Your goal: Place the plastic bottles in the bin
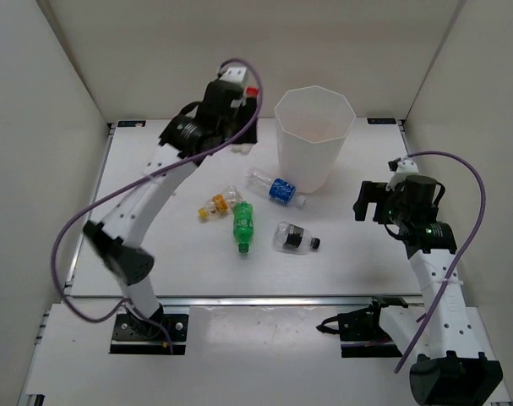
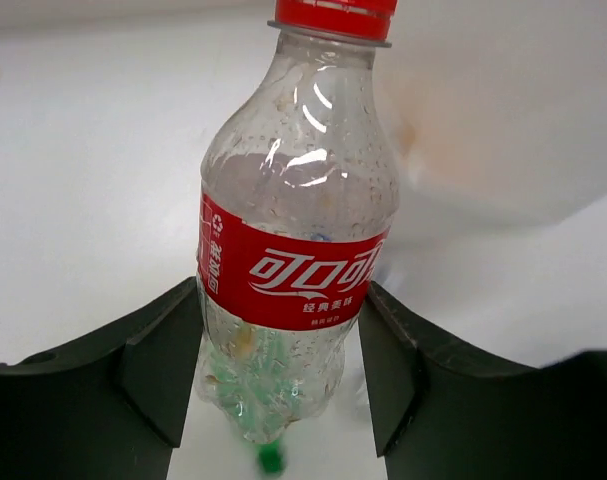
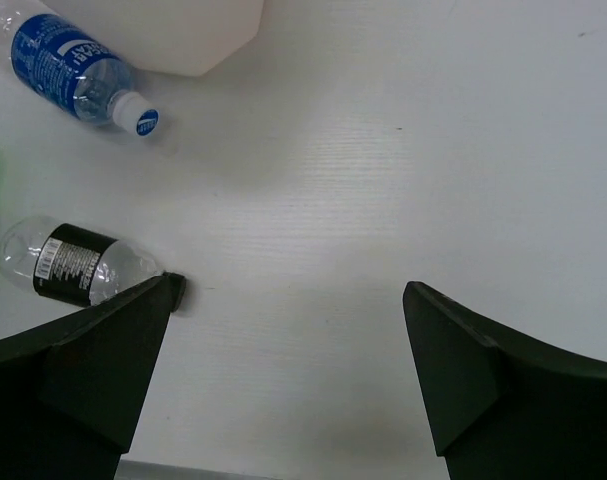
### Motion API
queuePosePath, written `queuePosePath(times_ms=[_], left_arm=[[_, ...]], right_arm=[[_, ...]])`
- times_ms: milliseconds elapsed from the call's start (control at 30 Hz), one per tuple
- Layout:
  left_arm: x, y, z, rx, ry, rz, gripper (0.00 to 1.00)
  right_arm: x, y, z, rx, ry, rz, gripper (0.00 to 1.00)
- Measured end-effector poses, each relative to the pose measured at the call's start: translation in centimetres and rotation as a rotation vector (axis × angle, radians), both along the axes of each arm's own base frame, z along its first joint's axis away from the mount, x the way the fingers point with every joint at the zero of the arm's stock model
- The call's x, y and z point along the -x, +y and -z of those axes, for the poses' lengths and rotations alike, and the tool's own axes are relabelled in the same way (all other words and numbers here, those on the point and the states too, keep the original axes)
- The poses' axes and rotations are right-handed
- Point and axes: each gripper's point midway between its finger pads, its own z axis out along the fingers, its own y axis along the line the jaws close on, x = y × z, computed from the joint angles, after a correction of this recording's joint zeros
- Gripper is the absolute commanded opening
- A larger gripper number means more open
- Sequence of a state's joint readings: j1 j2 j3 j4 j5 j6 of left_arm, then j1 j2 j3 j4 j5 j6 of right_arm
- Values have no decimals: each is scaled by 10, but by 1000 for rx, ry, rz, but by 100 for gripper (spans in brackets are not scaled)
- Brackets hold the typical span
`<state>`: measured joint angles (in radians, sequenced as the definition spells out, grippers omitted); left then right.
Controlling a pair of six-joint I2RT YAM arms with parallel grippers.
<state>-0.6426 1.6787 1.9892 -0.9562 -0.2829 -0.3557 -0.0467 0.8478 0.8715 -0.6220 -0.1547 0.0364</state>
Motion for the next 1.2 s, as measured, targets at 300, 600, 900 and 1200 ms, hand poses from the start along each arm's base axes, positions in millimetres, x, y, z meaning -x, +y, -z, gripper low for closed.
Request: queuePosePath(times_ms=[300,600,900,1200], left_arm=[[-75,-120,-54,308,-283,58,37],[-112,-180,-79,512,-442,108,63],[-99,-206,-51,472,-416,153,99],[-56,-175,-60,402,-360,184,99]], right_arm=[[19,-1,5,13,3,6,97],[25,3,12,26,29,-13,97],[31,23,23,32,48,-107,99],[37,92,30,73,27,-439,99]])
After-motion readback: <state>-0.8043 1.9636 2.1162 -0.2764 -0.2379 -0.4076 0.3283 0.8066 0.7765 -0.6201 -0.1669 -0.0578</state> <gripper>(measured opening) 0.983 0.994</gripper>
